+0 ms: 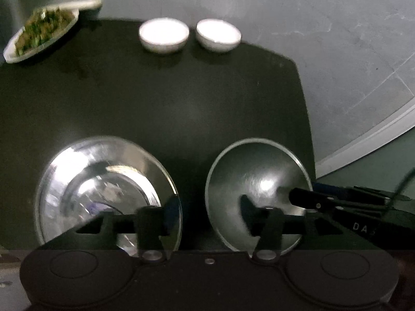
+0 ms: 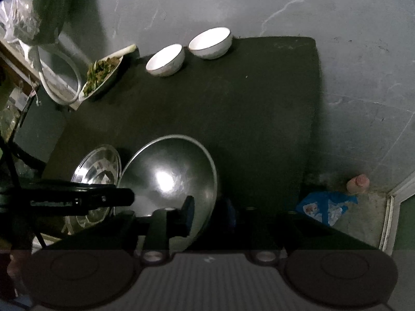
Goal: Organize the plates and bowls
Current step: 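Lift the steel bowl with the left tool and set it beside the plates, then open the left tool to release the steel bowl, then move the left tool to a white bowl and grasp its rim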
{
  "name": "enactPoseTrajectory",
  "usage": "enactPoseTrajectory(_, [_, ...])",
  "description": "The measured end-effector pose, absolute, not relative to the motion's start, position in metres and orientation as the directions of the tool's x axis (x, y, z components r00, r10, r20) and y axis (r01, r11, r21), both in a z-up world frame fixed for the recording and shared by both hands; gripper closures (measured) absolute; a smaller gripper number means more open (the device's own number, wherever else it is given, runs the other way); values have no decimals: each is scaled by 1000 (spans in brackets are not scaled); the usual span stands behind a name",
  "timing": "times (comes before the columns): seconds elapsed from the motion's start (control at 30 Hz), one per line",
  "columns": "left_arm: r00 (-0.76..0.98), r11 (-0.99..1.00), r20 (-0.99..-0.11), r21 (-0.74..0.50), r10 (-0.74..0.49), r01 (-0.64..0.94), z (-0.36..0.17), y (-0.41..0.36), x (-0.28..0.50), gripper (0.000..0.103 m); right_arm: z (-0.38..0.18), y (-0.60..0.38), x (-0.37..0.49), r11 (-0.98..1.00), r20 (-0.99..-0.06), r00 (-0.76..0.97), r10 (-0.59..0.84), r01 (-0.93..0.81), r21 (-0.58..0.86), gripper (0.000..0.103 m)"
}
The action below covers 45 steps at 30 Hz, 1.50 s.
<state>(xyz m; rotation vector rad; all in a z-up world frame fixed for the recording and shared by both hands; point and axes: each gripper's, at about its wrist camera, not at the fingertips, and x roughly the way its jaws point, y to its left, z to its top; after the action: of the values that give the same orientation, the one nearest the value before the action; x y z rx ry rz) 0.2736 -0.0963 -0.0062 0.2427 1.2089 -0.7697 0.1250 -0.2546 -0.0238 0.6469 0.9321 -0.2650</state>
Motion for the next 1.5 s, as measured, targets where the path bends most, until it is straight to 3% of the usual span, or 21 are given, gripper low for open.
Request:
enactPoseTrajectory(0.07, [173,723,-895,-204,-410,660,5,-96,272,29,-19,-257,121,783,-801,597,37,481,395,49])
enactPoseTrajectory(0.1, [187,722,-892,-195,-412,663,10,-96,273,27,-17,-258,119,785,-794,607,27,479,393,47])
enactPoseTrajectory(0.27, [272,746,-858,-174,-435,643,31,-100,277,1,-9,-265,113,780,-769,639,-19,491,389,16])
enactPoseTrajectory(0.43, [337,809,-875,-98,-347,579,39,-108,288,1,-10,-273,108,762,-725,687,-48,495,418,0])
enactPoseTrajectory(1.03, [423,899,-861,-84,-282,429,52,-105,251,1,-11,-301,82,779,-670,742,18,409,475,0])
enactPoseTrajectory(1.5, [452,873,-761,-312,-466,376,39,-42,207,1,54,-254,41,817,-669,734,-118,455,355,0])
